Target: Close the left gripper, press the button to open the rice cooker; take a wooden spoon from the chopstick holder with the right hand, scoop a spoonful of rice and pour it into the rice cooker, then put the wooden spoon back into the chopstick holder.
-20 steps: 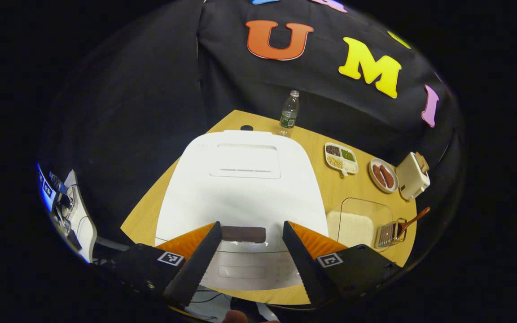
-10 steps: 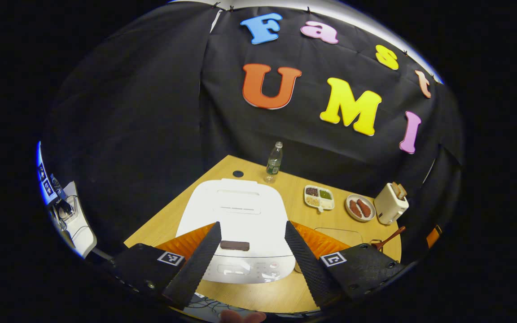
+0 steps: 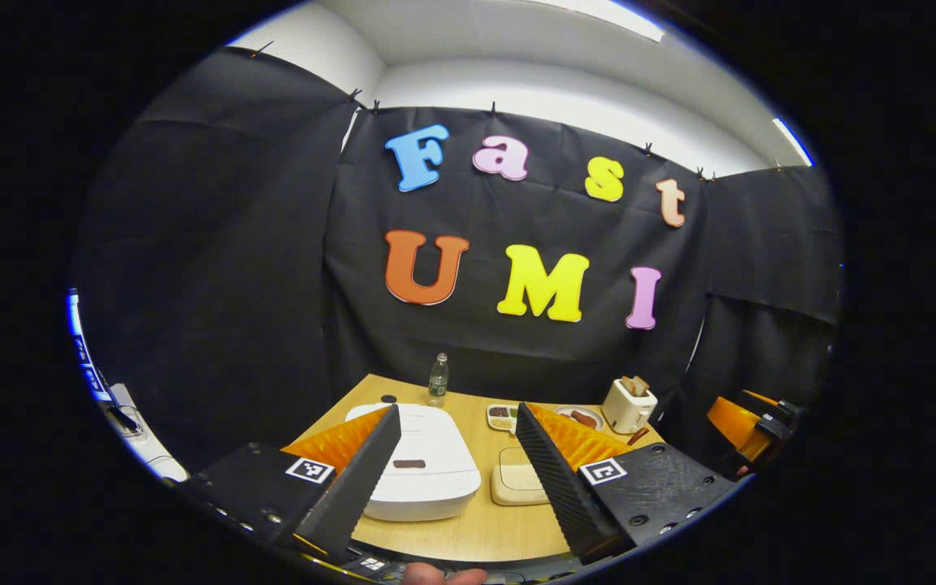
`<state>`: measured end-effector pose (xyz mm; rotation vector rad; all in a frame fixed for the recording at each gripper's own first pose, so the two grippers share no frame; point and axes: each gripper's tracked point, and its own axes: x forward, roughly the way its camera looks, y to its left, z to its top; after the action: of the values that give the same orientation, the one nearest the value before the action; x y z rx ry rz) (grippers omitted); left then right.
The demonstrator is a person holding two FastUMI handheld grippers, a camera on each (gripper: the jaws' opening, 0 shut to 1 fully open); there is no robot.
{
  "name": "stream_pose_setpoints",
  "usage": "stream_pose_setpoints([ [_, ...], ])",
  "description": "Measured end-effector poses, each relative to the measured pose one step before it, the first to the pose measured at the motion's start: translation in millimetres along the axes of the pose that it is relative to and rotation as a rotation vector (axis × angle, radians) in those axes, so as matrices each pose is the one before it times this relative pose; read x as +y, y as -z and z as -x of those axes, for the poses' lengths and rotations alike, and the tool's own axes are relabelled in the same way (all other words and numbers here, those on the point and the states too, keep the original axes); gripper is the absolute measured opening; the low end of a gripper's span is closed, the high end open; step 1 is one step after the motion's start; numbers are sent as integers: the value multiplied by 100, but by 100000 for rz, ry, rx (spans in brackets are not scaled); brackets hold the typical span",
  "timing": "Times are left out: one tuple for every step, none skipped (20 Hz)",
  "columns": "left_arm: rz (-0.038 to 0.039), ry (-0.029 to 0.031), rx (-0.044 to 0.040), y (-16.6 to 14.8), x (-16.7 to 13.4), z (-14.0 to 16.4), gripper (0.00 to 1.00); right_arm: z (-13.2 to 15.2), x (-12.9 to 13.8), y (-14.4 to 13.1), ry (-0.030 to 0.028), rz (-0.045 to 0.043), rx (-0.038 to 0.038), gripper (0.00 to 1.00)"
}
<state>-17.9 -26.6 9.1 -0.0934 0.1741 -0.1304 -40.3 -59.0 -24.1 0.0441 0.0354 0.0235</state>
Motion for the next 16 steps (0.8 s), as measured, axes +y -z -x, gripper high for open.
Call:
stream_pose_setpoints([
  [107, 1966, -1861, -266, -412, 1244, 94, 1194, 349, -388, 1202, 1007, -1346, 100],
  [-291, 1629, -1638, -16, -372, 1175, 94, 1243, 307, -277, 1214, 1277, -1034, 99],
  [-1016, 1208, -1842, -171, -265, 980, 95, 1183, 202, -243, 1207, 1467, -841, 100],
  [-1584, 1136, -2102, -309, -34, 866, 94, 1041, 173, -104, 1154, 1277, -585, 100],
  [-1812, 777, -2270, -279, -163, 628, 94, 1031, 177, -64, 929, 913, 29, 99],
  [-994, 371, -1693, -52, -470, 846, 94, 899, 263, -20, 461, 776, -25, 100],
  [-80, 325, -1169, -132, -327, 663, 94, 905, 88, -155, 842, 539, -253, 100],
  [445, 723, -441, 211, -442, 561, 94, 677, -36, -3, 808, 308, -92, 100],
  [276, 529, -21, 249, -430, 509, 94, 658, 78, 55, 267, -193, 261, 99],
  [-166, 5, -216, 273, -251, 491, 94, 534, 96, 78, 273, -148, -8, 99],
  [-387, 56, -622, 92, -208, 449, 94, 425, -83, 88, 687, -188, 33, 100],
  [-305, -210, -498, 70, -217, 601, 94, 155, -38, 232, 538, -223, 39, 100],
  [-583, -78, -43, 67, -194, 412, 94, 292, 100, 261, 66, -210, 622, 100],
  [-839, -3, -214, 141, -291, 490, 94, 303, 226, 324, -595, -60, 656, 99],
  [-943, -82, -512, 118, -152, 450, 94, 247, 124, 163, -461, 35, 283, 100],
  [-427, -20, -158, 35, -270, 164, 94, 116, 43, -22, -540, 129, -52, 100],
])
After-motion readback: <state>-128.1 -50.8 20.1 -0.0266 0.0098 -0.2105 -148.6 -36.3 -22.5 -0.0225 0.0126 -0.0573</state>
